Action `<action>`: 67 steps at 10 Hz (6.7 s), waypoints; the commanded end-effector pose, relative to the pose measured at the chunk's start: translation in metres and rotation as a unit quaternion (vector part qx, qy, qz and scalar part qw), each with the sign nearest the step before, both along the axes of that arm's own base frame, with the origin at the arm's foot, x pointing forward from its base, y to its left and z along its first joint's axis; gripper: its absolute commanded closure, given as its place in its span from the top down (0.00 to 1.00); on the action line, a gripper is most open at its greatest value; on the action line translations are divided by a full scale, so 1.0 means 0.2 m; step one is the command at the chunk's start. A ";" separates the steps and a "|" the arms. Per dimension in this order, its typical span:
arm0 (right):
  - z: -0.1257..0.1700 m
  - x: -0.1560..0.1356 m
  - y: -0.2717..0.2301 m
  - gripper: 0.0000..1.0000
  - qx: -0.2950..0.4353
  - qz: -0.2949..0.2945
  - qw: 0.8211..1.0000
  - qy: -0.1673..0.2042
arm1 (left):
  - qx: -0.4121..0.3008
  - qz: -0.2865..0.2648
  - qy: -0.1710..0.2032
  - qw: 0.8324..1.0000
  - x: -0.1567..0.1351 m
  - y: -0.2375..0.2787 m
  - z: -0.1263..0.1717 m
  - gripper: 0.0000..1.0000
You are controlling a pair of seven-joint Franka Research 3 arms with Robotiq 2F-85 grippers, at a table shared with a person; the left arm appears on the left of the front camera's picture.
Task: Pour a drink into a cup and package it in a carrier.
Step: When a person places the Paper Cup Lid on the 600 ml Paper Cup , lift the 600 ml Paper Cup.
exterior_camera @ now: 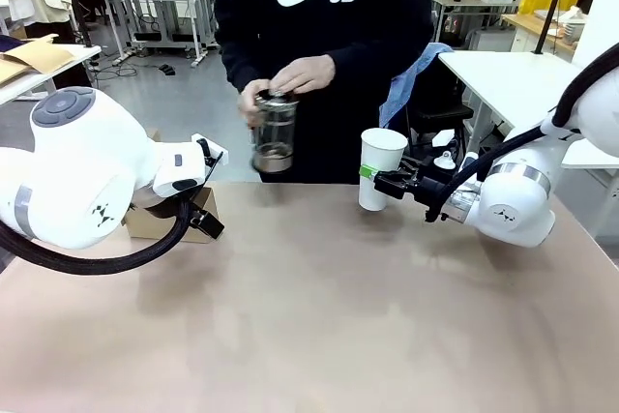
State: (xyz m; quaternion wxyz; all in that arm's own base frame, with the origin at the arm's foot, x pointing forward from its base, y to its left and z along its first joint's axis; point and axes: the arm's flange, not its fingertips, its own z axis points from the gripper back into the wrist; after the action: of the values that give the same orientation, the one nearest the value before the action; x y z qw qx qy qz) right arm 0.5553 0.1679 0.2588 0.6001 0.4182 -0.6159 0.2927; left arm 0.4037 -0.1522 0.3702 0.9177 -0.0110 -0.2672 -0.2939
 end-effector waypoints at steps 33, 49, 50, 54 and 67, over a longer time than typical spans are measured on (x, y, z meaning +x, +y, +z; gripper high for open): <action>0.02 0.00 0.01 0.81 -0.001 -0.001 1.000 -0.002 | -0.001 0.000 0.000 1.000 0.00 0.00 0.00 1.00; 0.02 0.00 0.01 0.81 -0.001 -0.001 1.000 -0.002 | -0.001 0.000 0.000 1.000 0.00 0.00 0.00 1.00; 0.02 0.00 0.01 0.81 -0.001 -0.001 1.000 -0.002 | -0.001 0.000 0.000 1.000 0.00 0.00 0.00 1.00; 0.02 0.00 0.01 0.81 -0.001 -0.001 1.000 -0.002 | -0.001 0.000 0.000 1.000 0.00 0.00 0.00 1.00; 0.31 -0.05 -0.06 0.81 -0.002 0.001 1.000 0.005 | -0.001 0.000 0.000 1.000 0.00 0.00 0.00 1.00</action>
State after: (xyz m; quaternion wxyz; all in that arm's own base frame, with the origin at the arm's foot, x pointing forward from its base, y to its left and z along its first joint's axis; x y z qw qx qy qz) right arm 0.5563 0.1618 0.2858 0.5982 0.4169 -0.6195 0.2910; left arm 0.4037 -0.1522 0.3702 0.9177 -0.0110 -0.2672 -0.2938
